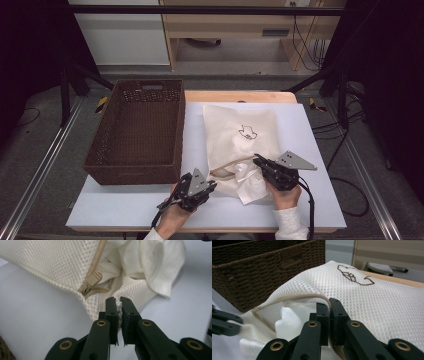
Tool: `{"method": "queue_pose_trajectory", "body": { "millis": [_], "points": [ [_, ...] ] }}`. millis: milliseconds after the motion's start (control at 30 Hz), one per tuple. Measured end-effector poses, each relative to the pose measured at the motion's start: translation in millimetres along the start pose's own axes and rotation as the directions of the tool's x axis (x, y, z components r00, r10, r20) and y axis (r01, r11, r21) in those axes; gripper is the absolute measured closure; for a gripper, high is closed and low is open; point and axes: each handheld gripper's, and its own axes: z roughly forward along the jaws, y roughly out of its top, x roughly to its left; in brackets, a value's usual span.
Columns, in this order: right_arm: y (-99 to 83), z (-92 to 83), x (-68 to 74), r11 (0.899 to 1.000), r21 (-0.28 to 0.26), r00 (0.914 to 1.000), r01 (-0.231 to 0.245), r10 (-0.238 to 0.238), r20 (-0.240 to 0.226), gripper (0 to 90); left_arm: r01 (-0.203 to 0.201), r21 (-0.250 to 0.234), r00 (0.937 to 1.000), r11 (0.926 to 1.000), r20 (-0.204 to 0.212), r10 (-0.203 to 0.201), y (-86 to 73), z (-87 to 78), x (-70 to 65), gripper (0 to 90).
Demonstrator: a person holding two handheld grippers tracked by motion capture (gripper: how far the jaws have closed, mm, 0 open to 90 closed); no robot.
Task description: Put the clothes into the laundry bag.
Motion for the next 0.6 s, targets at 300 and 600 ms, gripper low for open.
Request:
{"method": "queue_pose_trajectory", "body": {
  "millis": [300,600],
  "points": [
    [0.0,6.1,7.8,1.0,0.013,0.9997,0.021,-0.021,-0.01,86.7,-0.009,-0.002,0.999,1.0,0.044,0.009,-1.4,1.6,-12.7,57.1],
    [2.1,3.2,5.9,1.0,0.002,0.9998,0.011,-0.011,-0.014,86.7,0.013,-0.032,0.9988,0.9994,0.048,-0.012,46.3,45.0,-33.2,32.3]
  ]
}}
